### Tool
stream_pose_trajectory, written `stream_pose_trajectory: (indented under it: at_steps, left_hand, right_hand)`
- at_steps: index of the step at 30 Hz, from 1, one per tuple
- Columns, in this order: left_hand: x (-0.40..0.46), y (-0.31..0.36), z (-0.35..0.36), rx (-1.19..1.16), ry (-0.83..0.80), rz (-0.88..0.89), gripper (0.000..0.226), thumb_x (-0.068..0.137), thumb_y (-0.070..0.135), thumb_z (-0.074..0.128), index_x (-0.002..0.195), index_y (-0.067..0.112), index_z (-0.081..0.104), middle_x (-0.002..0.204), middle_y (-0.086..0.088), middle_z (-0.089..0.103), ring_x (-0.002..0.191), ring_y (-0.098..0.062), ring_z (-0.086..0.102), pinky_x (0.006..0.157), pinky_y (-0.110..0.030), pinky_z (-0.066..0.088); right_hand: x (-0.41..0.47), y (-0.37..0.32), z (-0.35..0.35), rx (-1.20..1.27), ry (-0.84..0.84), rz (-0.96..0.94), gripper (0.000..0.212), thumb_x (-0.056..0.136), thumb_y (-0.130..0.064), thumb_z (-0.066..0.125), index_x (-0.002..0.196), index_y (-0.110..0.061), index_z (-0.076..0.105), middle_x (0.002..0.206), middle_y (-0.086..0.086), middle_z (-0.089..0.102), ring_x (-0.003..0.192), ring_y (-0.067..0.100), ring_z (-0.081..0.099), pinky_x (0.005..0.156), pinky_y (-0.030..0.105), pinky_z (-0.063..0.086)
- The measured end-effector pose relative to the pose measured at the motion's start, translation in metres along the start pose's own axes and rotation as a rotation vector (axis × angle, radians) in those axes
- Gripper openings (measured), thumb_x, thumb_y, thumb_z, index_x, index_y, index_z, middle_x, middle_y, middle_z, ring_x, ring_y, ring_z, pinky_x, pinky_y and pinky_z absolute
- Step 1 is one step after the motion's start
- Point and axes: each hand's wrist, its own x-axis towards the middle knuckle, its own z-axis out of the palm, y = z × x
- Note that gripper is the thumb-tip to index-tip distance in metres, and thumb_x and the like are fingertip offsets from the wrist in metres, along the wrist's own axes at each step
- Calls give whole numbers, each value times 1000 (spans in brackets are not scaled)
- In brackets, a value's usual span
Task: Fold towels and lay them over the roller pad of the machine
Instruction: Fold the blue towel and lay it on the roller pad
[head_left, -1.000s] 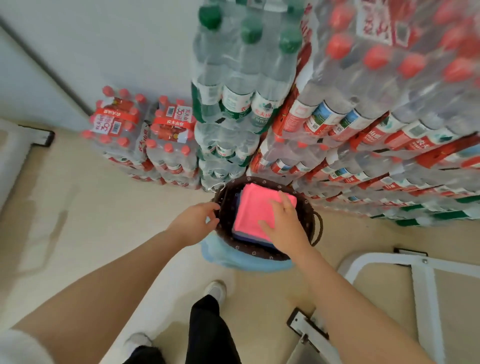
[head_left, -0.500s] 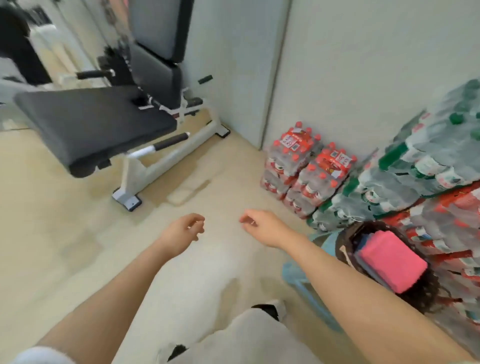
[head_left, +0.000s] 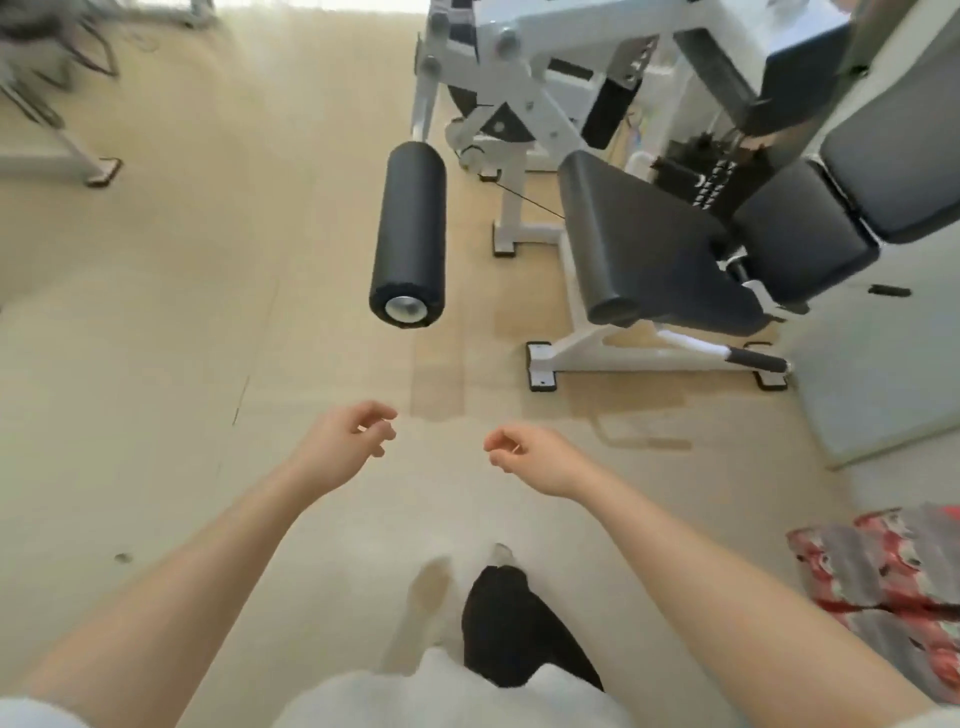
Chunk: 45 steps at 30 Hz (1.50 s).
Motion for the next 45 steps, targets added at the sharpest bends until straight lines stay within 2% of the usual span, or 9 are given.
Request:
stream_pose_trajectory:
  at_steps: [4, 10, 14, 18, 24, 28, 34, 39, 45]
  left_hand:
    - [41, -11, -49, -73, 93, -7, 17, 92, 17, 47, 103, 24, 58, 97, 3, 66, 78, -10, 63, 81, -34, 49]
    - [161, -3, -139, -70, 96, 4, 19, 93, 18, 46, 107, 21, 58, 99, 3, 64, 79, -10, 61, 78, -29, 47]
    - [246, 19, -208, -73, 105, -1, 19, 93, 18, 46, 107, 21, 59, 96, 5, 63, 78, -8, 60, 73, -21, 45]
    - [312, 33, -257, 3, 59, 36, 16, 93, 21, 46, 102, 28, 57, 95, 10, 64, 80, -8, 61, 72, -25, 45]
    - [418, 49, -305, 15, -37, 66, 17, 93, 18, 45, 100, 27, 58, 92, 10, 64, 76, -7, 61, 83, -34, 48]
    - [499, 62, -331, 76, -158, 122, 18, 93, 17, 44, 101, 25, 58, 93, 7, 65, 76, -7, 62, 81, -32, 49]
    - [624, 82, -397, 113, -318, 253, 17, 93, 14, 44, 99, 23, 58, 91, 5, 63, 73, -7, 59, 66, -22, 44]
    - [709, 110, -459, 111, -353, 318, 21, 92, 11, 47, 91, 28, 59, 88, 5, 65, 70, -9, 59, 66, -24, 44]
    - [800, 157, -475, 191, -443, 430, 18, 93, 11, 47, 101, 19, 60, 90, 4, 66, 71, -9, 60, 63, -20, 41]
  right_hand:
    - [75, -45, -12, -48, -13, -13, 22, 91, -21, 51, 108, -15, 64, 102, 0, 64, 97, 15, 58, 84, 28, 45]
    - [209, -109, -56, 39, 24, -26, 18, 91, -15, 49, 103, -10, 63, 94, 4, 65, 85, 17, 60, 71, 26, 45]
    - [303, -153, -92, 101, 33, 14, 18, 92, -15, 46, 101, -12, 61, 93, 4, 65, 84, 18, 60, 73, 29, 49]
    - [373, -192, -117, 110, 32, -4, 15, 93, -21, 47, 101, -20, 59, 86, -3, 64, 86, 17, 62, 81, 30, 51]
    - [454, -222, -140, 216, 81, 50, 20, 94, -26, 45, 109, -21, 58, 95, -4, 64, 86, 10, 61, 79, 24, 49]
    - [505, -231, -163, 322, 214, 141, 19, 94, -22, 46, 106, -19, 60, 94, -3, 65, 86, 10, 61, 81, 25, 50]
    - [601, -267, -197, 464, 437, 235, 15, 93, -17, 48, 90, -24, 61, 86, -2, 65, 80, 13, 61, 72, 23, 48]
    - [662, -313, -233, 535, 555, 287, 12, 92, -19, 50, 90, -27, 59, 87, -3, 64, 82, 13, 61, 80, 28, 52]
    - [718, -334, -297, 529, 755, 283, 14, 94, -17, 48, 94, -23, 60, 89, -3, 64, 82, 11, 61, 80, 28, 50]
